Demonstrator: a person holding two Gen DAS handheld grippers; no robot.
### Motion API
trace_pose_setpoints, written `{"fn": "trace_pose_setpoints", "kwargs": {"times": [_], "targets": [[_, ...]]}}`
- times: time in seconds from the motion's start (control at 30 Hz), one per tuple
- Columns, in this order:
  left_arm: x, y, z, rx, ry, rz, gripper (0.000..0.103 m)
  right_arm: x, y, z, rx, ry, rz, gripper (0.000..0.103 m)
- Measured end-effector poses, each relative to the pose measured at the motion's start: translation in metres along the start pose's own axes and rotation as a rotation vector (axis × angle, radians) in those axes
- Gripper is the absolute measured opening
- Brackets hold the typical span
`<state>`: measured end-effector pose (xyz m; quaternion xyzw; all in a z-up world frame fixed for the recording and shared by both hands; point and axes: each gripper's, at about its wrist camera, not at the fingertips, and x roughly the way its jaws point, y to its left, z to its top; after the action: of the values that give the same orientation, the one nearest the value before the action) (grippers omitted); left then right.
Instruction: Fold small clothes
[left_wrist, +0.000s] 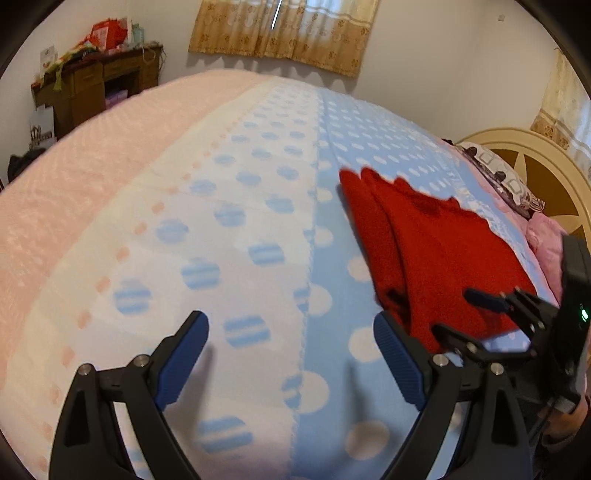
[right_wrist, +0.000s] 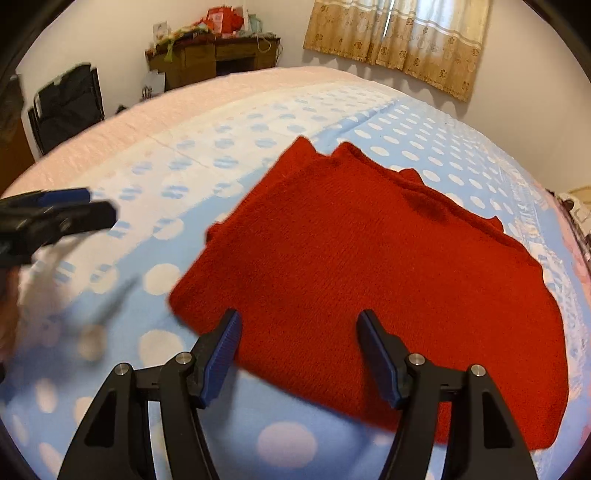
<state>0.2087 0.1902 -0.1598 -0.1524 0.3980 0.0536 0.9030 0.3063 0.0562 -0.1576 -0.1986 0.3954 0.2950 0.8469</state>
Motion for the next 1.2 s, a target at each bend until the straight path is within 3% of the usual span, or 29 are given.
{"fn": "trace_pose_setpoints", "kwargs": {"times": [0.17,0.33,0.53,0.97,1.2], "targets": [[0.005,0.006,0.026,0.04,-0.015,0.024,0.094,-0.017,0.02,-0.006,-0.062,-0.055,-0.001,0.067],[0.023,0.005,0.038,0.033,0.018,-0.007,0.094,-0.013,0.049,-0.01,-0.151,-0.049,-0.005,0.067],[0.042,-0.011,0.05,0.043,0.022,-0.042,0.093,-0.003,0.069,-0.01,-0.243,-0.04,-0.094,0.067],[0.06,-0.039,0.072,0.119,0.013,-0.038,0.093,0.013,0.063,-0.008,-0.223,-0.032,-0.13,0.066],[0.072,-0.047,0.078,0.11,0.029,-0.089,0.093,0.015,0.07,-0.012,-0.242,-0.05,-0.175,0.066]]}}
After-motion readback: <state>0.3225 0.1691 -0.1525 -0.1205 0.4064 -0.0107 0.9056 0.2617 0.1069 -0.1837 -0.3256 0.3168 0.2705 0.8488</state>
